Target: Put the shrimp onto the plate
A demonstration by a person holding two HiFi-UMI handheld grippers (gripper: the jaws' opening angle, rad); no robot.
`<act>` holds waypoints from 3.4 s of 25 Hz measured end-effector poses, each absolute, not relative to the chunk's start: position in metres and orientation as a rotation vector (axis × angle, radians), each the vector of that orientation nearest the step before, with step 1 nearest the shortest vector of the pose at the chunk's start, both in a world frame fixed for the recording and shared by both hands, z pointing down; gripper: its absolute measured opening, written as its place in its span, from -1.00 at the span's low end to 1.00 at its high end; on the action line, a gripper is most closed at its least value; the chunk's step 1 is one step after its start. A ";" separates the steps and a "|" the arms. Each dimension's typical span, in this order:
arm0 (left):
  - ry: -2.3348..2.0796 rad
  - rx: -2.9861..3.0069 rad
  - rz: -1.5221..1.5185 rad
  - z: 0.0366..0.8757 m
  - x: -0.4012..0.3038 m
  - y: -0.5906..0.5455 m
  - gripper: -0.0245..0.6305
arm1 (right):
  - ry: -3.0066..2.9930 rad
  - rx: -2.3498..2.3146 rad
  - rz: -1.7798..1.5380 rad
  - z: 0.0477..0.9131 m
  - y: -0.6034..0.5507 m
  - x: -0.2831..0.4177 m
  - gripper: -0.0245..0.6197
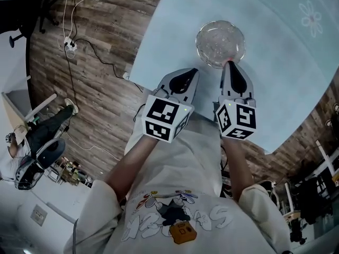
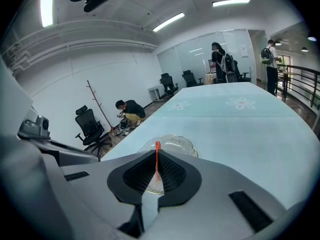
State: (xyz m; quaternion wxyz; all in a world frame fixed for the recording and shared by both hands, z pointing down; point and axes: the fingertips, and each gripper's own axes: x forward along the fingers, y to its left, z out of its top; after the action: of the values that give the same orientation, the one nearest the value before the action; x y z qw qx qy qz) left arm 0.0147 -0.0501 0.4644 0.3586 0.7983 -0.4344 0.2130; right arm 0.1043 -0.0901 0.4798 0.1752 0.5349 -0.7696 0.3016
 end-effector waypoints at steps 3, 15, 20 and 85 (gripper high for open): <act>-1.112 2.040 0.566 0.478 0.010 -0.054 -0.90 | -2.158 1.509 0.878 0.495 -0.095 0.101 -0.82; -1.091 2.001 0.583 0.509 0.011 -0.059 -0.90 | -2.067 1.495 0.942 0.536 -0.097 0.095 -0.81; -1.088 2.001 0.580 0.509 0.009 -0.061 -0.90 | -2.073 1.507 0.943 0.533 -0.097 0.093 -0.81; -0.904 2.423 0.411 0.313 -0.069 -0.034 -0.90 | -2.243 1.519 0.809 0.336 -0.039 0.044 -0.85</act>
State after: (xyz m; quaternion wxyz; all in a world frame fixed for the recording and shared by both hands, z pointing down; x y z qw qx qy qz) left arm -0.0693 -0.0342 0.3126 0.2587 0.8937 -0.3336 0.1517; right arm 0.0437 -0.0388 0.3365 0.1565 0.5306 -0.7836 0.2827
